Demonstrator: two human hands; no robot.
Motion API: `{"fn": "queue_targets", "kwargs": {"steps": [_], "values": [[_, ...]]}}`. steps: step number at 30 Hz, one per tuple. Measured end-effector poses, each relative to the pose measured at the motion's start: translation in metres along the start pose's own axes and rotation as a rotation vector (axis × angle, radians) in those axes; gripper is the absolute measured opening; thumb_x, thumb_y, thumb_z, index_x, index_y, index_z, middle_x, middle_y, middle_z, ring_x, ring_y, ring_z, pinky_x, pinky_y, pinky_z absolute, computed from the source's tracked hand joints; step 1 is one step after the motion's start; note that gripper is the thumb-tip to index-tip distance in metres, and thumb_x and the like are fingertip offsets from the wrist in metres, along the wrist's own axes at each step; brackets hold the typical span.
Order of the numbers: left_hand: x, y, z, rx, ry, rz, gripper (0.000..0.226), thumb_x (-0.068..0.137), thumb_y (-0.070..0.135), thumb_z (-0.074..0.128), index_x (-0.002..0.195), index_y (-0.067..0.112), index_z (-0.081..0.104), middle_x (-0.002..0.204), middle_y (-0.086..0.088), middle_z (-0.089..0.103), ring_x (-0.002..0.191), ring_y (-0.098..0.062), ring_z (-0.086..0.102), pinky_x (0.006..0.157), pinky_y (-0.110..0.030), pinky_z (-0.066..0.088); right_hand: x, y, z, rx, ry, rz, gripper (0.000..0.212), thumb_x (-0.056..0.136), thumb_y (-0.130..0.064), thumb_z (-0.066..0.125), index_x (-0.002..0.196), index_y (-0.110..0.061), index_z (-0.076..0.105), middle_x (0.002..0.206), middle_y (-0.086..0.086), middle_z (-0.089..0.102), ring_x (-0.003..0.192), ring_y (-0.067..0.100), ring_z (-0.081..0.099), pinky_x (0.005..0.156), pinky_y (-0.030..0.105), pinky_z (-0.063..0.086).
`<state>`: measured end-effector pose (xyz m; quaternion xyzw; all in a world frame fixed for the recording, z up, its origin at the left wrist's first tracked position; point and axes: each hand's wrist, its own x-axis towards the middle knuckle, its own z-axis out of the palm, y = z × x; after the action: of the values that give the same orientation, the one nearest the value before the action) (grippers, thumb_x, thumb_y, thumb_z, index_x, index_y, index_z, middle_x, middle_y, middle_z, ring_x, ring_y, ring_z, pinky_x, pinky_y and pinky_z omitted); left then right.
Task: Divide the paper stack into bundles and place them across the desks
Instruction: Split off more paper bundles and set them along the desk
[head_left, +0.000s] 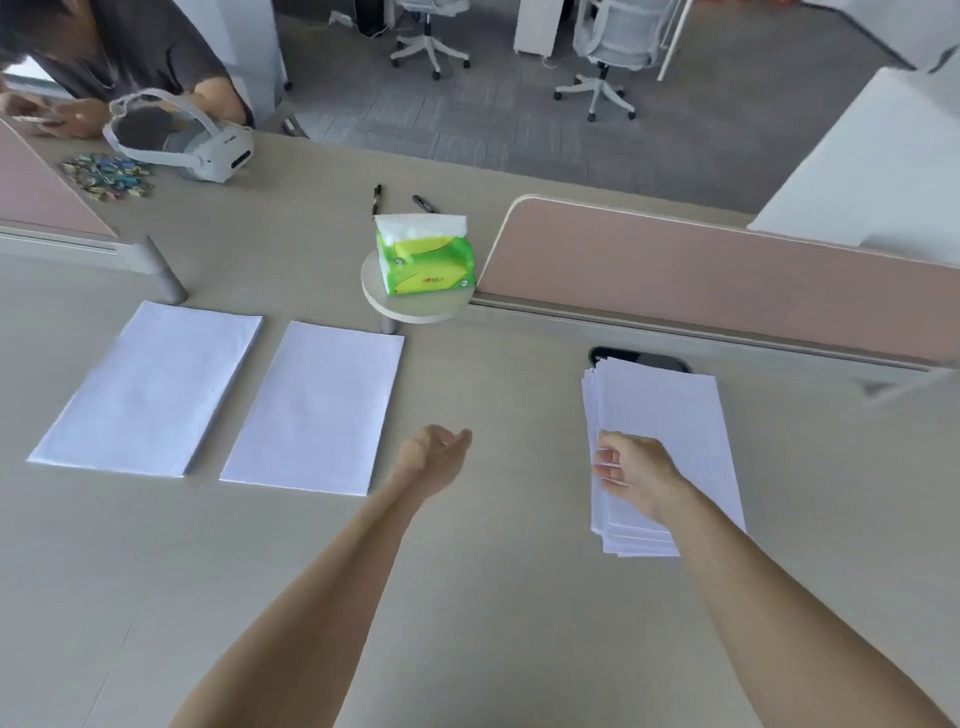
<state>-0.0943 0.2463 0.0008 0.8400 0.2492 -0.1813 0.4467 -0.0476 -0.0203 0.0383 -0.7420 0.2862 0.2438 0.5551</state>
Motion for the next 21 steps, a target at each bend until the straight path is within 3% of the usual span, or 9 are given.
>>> {"fn": "queue_targets", "kwargs": {"steps": [3,6,8,9,11,14,16,18,21], "values": [[-0.007,0.038,0.052,0.132,-0.055,0.016,0.049,0.098,0.046,0.045,0.067,0.009,0.052,0.059,-0.006,0.049,0.071,-0.031,0.056,0.056,-0.027,0.033,0.019,0.015,-0.065,-0.003,0.074,0.0,0.02,0.09,-0.027,0.063,0.093,-0.007,0.063,0.09,0.006,0.058,0.079,0.024,0.059,0.076,0.035,0.051],[-0.01,0.076,0.104,0.147,-0.072,-0.009,0.048,0.098,0.044,0.044,0.06,0.015,0.04,0.056,0.0,0.039,0.061,-0.024,0.046,0.053,-0.026,0.029,0.046,0.031,-0.123,-0.087,0.166,-0.026,0.039,0.089,-0.03,0.061,0.085,0.008,0.052,0.079,0.007,0.048,0.071,0.025,0.046,0.069,0.034,0.041],[-0.013,0.1,0.135,0.119,-0.07,-0.036,0.045,0.096,0.042,0.044,0.062,0.016,0.033,0.058,-0.002,0.036,0.053,-0.02,0.036,0.053,-0.027,0.026,0.063,0.039,-0.153,-0.183,0.21,-0.053,0.041,0.089,-0.03,0.058,0.064,-0.002,0.041,0.067,0.006,0.039,0.061,0.022,0.036,0.064,0.032,0.031],[-0.014,0.114,0.151,0.102,-0.068,-0.063,0.043,0.095,0.042,0.045,0.063,0.013,0.037,0.059,-0.006,0.038,0.051,-0.018,0.034,0.053,-0.027,0.025,0.072,0.042,-0.168,-0.215,0.224,-0.067,0.038,0.089,-0.029,0.057,0.062,-0.01,0.038,0.064,0.005,0.037,0.058,0.022,0.033,0.06,0.031,0.027],[-0.014,0.138,0.179,0.076,-0.067,-0.11,0.044,0.093,0.044,0.048,0.076,0.003,0.049,0.065,-0.014,0.048,0.051,-0.015,0.034,0.052,-0.027,0.026,0.088,0.045,-0.193,-0.27,0.217,-0.055,0.027,0.089,-0.03,0.056,0.073,-0.01,0.05,0.068,0.005,0.048,0.056,0.023,0.041,0.053,0.029,0.028],[-0.008,0.157,0.215,0.074,-0.062,-0.177,0.044,0.091,0.049,0.052,0.094,0.005,0.056,0.066,0.001,0.045,0.055,-0.015,0.042,0.055,-0.026,0.032,0.112,0.048,-0.215,-0.301,0.154,-0.029,0.033,0.088,-0.034,0.056,0.094,-0.002,0.06,0.086,0.011,0.064,0.07,0.027,0.055,0.052,0.028,0.034],[0.0,0.161,0.233,0.046,-0.052,-0.218,0.065,0.088,0.052,0.053,0.124,-0.002,0.052,0.081,0.001,0.056,0.07,-0.017,0.054,0.061,-0.028,0.039,0.122,0.044,-0.221,-0.265,0.089,-0.033,0.027,0.089,-0.032,0.056,0.081,-0.006,0.053,0.076,0.006,0.054,0.063,0.022,0.047,0.053,0.029,0.032],[0.009,0.163,0.246,0.019,-0.023,-0.264,0.069,0.088,0.054,0.055,0.134,0.003,0.047,0.102,-0.004,0.062,0.091,-0.023,0.061,0.072,-0.031,0.045,0.131,0.041,-0.223,-0.242,0.034,-0.044,0.03,0.09,-0.028,0.055,0.069,-0.013,0.04,0.068,0.001,0.04,0.057,0.019,0.037,0.052,0.03,0.028],[0.016,0.164,0.262,-0.071,0.023,-0.319,0.064,0.089,0.048,0.059,0.128,-0.003,0.054,0.087,-0.003,0.052,0.08,-0.023,0.051,0.067,-0.03,0.04,0.141,0.041,-0.222,-0.231,-0.018,-0.044,0.033,0.09,-0.025,0.055,0.064,-0.017,0.036,0.063,-0.002,0.037,0.054,0.017,0.034,0.051,0.029,0.026]]}}
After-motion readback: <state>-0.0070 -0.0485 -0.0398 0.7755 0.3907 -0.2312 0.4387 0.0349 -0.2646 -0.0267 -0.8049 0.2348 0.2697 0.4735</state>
